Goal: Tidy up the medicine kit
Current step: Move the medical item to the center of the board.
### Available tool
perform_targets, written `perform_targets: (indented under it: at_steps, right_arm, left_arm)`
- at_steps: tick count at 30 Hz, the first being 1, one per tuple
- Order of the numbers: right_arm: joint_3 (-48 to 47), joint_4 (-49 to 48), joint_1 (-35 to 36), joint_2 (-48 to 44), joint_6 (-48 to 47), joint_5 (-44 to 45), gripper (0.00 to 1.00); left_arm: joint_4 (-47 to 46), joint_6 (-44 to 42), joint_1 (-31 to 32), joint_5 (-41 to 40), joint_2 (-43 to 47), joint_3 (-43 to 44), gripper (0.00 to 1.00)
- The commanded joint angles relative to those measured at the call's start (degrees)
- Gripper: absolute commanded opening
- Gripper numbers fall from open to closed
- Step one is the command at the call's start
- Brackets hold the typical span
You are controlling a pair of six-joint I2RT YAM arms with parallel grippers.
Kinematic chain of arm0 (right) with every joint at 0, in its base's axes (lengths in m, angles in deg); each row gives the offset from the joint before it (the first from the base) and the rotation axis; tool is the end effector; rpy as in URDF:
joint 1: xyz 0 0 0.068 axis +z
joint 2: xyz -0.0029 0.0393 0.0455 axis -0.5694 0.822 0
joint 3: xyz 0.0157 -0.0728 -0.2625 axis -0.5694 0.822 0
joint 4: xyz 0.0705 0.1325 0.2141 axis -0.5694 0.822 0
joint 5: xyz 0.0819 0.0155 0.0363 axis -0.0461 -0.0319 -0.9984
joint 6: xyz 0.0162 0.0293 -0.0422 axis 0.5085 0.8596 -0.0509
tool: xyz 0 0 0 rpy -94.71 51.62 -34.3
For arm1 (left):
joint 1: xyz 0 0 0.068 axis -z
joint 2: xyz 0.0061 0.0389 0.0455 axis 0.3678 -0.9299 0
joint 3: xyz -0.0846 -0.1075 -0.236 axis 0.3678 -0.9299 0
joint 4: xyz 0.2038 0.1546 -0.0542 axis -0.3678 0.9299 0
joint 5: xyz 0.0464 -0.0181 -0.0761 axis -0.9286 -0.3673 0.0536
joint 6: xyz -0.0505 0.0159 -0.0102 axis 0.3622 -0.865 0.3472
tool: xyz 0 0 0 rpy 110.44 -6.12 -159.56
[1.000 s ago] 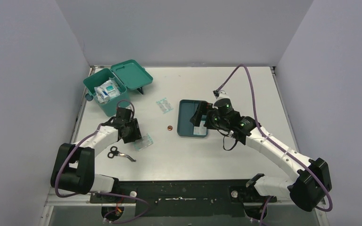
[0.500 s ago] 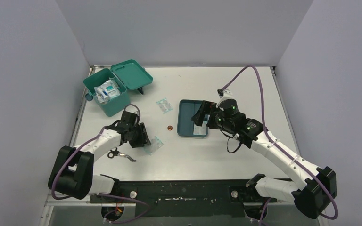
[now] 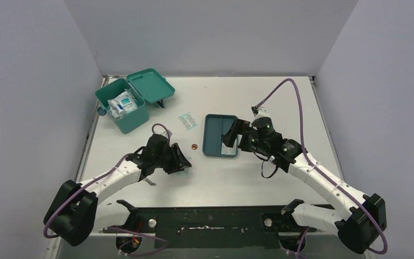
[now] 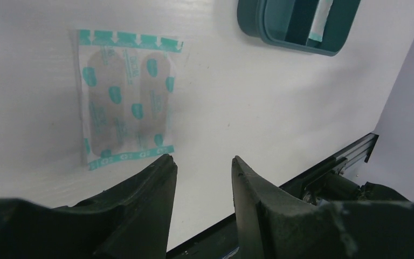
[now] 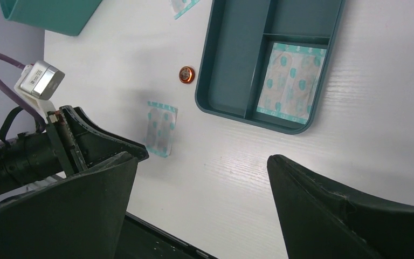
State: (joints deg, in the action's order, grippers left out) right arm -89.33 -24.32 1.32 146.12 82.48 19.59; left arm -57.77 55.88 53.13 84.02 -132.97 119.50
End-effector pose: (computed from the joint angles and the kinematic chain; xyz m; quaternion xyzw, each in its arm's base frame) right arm 0.1910 0.1429 0.2892 0.0328 0.8885 0.3201 0.3272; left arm 0.1883 -0.1260 0.1692 -0.1266 0.9210 -0.3210 0.1808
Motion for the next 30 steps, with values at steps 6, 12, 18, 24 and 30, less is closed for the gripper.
perform_targets:
  at_steps: [6,12,18,24,30]
  right_arm:
    - [2.8,-4.3,-0.2,0.3,11.1,-0.8,0.92]
    - [4.0,-5.6,0.0,0.6,11.9,-1.0,0.91]
    - [3.8,-6.0,0.3,2.3,10.1,-1.6,0.91]
    - [3.7,-6.2,0.6,2.6,9.4,-2.0,0.91]
    - [4.2,-6.8,0.5,2.4,8.5,-2.5,0.91]
  left_arm:
    - [2.4,-12.0,-8.7,0.7,-1.5,7.3,0.41]
    - [7.1,-25.3,-11.9,3.6,-11.4,12.3,0.43]
    - [6.5,-27.8,-12.0,4.7,-17.1,15.5,0.44]
    - [7.4,-29.5,-12.0,2.6,-19.9,16.1,0.44]
    - [3.6,-27.3,-12.0,7.3,-21.6,14.2,0.39]
